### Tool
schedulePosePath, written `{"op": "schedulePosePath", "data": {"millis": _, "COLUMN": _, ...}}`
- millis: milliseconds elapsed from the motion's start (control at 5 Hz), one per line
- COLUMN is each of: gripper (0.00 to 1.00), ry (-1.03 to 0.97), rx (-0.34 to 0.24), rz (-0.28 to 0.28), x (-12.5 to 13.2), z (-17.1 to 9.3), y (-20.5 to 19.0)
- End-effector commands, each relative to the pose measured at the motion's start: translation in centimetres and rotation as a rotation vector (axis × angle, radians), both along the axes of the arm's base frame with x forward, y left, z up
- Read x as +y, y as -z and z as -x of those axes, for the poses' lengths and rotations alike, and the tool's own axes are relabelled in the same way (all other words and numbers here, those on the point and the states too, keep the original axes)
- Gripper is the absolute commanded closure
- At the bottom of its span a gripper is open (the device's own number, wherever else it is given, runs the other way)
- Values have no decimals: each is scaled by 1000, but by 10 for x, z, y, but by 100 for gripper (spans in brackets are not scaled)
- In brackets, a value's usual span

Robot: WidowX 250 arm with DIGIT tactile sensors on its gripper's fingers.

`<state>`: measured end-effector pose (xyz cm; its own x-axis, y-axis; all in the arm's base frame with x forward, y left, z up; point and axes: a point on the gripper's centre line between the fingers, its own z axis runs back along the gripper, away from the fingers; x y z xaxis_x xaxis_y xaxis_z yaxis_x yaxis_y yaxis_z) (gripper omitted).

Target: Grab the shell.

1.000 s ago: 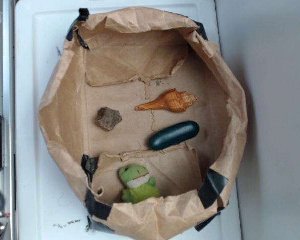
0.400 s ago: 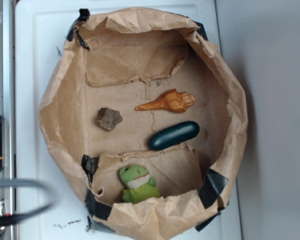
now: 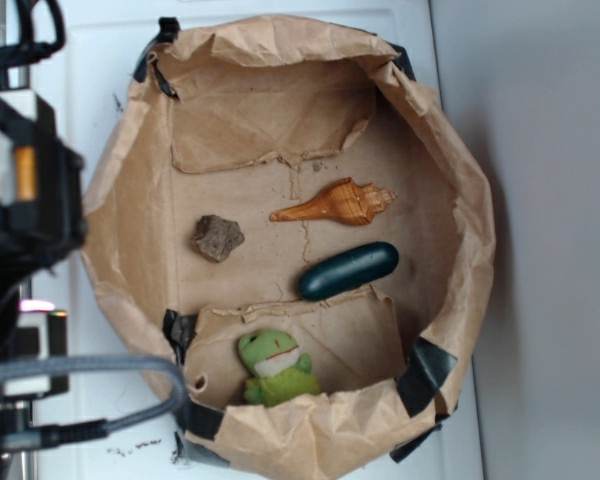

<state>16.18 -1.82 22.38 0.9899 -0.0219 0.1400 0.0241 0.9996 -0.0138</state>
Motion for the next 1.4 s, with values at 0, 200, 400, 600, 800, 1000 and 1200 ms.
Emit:
{"op": "schedulePosePath", "data": {"millis": 0, "gripper": 0, "ry": -9, "rx": -18, "rz": 0, "x": 2, "z": -3, "y": -5}}
{"op": "schedulePosePath", "data": {"millis": 200, "gripper": 0, "ry": 33, "rx": -56, "rz": -37, "x": 8, "z": -52, "y": 26}}
{"op": "schedulePosePath", "data": {"millis": 400, "gripper": 0, "ry": 68, "rx": -24, "rz": -42, "x": 15, "z": -89, "y": 51}}
{"op": "schedulePosePath", "data": {"millis": 600, "gripper": 0, "ry": 120, "rx": 6, "rz": -47, "x": 18, "z": -111, "y": 71}}
{"op": "schedulePosePath", "data": {"millis": 800, "gripper": 0, "ry": 120, "rx": 6, "rz": -47, "x": 18, "z": -111, "y": 71}}
{"op": "schedulePosePath", "data": {"millis": 1000, "gripper": 0, "ry": 120, "rx": 6, "rz": -47, "x": 18, "z": -111, "y": 71}}
{"op": "schedulePosePath", "data": {"millis": 1200, "gripper": 0, "ry": 120, "rx": 6, "rz": -47, "x": 18, "z": -111, "y": 71}}
